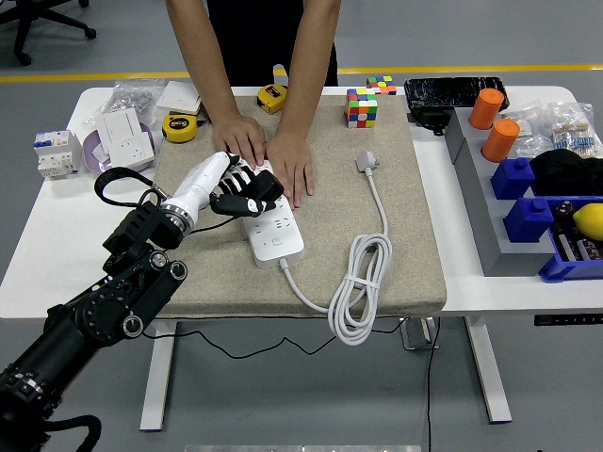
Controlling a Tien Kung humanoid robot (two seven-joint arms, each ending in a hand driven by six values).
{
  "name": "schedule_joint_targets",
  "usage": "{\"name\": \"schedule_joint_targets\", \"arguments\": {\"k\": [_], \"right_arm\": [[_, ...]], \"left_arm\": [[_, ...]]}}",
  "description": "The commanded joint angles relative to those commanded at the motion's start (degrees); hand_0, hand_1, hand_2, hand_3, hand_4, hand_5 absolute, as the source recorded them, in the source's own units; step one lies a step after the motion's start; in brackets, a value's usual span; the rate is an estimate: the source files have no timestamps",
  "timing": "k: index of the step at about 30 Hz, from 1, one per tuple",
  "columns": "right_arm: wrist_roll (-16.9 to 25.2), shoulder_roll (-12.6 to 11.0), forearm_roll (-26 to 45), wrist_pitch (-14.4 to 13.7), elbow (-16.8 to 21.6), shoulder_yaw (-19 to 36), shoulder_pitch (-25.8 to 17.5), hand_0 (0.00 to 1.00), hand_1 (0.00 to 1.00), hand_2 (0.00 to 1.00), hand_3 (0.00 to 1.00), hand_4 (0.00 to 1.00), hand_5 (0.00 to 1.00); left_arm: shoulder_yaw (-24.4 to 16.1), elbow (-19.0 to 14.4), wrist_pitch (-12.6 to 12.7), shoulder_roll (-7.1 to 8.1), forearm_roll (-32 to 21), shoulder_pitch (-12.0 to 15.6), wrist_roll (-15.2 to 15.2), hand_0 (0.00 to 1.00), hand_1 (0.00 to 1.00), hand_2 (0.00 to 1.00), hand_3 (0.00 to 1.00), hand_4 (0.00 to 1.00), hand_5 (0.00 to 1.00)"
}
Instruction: Pick up the plug,place it near the board,insert it into the board,press the button
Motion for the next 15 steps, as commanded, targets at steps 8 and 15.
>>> {"name": "schedule_joint_targets", "arguments": {"k": [8, 15], "right_arm": [[0.0, 0.0, -0.1, 0.0, 0.0, 0.3, -0.1, 0.998, 0.911, 0.861, 0.840, 0.998, 0.906], [0.0, 0.0, 0.1, 0.0, 0.0, 0.1, -0.1, 0.998, 0.911, 0.861, 0.839, 0.998, 0.906]], "left_arm": [[-0.1, 2.7, -1.0, 0.16, 1.9, -0.8, 0.6, 0.404, 0.472, 0.377, 0.452, 0.557, 0.095], [-0.1, 1.9, -1.2, 1.30, 1.8, -0.7, 0.6, 0.406, 0.483, 0.382, 0.453, 0.554, 0.093]]}}
